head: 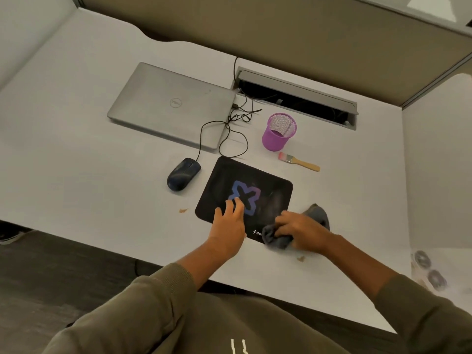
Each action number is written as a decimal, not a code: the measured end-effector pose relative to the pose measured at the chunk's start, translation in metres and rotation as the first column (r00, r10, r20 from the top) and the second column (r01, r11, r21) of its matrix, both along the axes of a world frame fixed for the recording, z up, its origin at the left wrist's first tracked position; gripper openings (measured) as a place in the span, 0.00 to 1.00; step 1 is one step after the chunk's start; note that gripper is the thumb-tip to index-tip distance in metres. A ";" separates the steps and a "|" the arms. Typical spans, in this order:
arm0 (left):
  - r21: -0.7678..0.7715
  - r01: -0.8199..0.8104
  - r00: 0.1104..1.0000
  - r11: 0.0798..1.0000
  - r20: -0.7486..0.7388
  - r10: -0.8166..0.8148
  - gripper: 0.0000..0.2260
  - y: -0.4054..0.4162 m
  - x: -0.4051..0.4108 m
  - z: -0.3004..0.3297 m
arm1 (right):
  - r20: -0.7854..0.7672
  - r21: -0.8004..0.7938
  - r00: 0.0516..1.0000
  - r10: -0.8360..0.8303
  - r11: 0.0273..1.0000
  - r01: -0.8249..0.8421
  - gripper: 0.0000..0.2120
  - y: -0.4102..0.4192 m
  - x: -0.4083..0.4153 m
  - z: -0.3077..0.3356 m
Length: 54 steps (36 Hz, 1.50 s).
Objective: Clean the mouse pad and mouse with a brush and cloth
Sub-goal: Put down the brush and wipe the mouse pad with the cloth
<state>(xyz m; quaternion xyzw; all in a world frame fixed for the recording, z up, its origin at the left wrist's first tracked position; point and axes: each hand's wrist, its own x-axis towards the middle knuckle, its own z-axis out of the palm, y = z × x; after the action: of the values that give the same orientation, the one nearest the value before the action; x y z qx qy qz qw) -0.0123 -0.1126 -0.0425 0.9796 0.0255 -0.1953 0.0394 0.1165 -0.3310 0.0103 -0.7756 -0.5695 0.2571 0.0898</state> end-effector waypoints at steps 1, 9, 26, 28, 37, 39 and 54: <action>-0.009 -0.007 1.000 1.000 0.001 0.007 0.36 0.000 0.000 -0.001 | 0.020 0.005 0.997 -0.072 0.997 0.072 0.10 -0.003 0.008 0.001; 0.033 0.015 1.000 0.999 -0.003 -0.014 0.33 -0.001 0.001 0.002 | 0.005 -0.030 1.000 0.011 0.999 -0.011 0.08 -0.002 -0.004 0.001; 0.055 0.016 1.000 0.998 -0.001 -0.016 0.36 -0.002 0.001 0.002 | 0.002 -0.052 0.998 0.058 0.997 -0.057 0.08 0.005 -0.013 0.000; 0.048 0.012 1.000 0.999 -0.001 -0.012 0.36 -0.002 0.002 0.003 | -0.011 -0.072 0.998 0.062 0.995 -0.063 0.08 -0.001 -0.007 0.003; 0.022 -0.013 1.000 1.000 0.002 0.013 0.36 -0.002 0.001 0.004 | 0.072 0.083 0.841 -0.536 0.843 0.531 0.16 0.016 0.043 0.006; 0.018 -0.006 1.000 1.000 0.008 0.006 0.36 -0.002 0.001 0.004 | 0.003 0.001 0.914 -0.406 0.914 0.406 0.19 0.029 0.022 0.003; 0.010 -0.014 1.000 1.000 -0.001 0.014 0.35 -0.002 0.002 0.003 | 0.012 0.013 0.966 -0.257 0.966 0.257 0.20 0.040 0.016 -0.010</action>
<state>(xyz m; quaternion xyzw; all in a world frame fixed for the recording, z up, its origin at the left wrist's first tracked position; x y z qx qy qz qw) -0.0103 -0.1148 -0.0398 0.9795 0.0332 -0.1955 0.0359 0.1326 -0.2909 -0.0002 -0.8441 -0.4661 0.2349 0.1231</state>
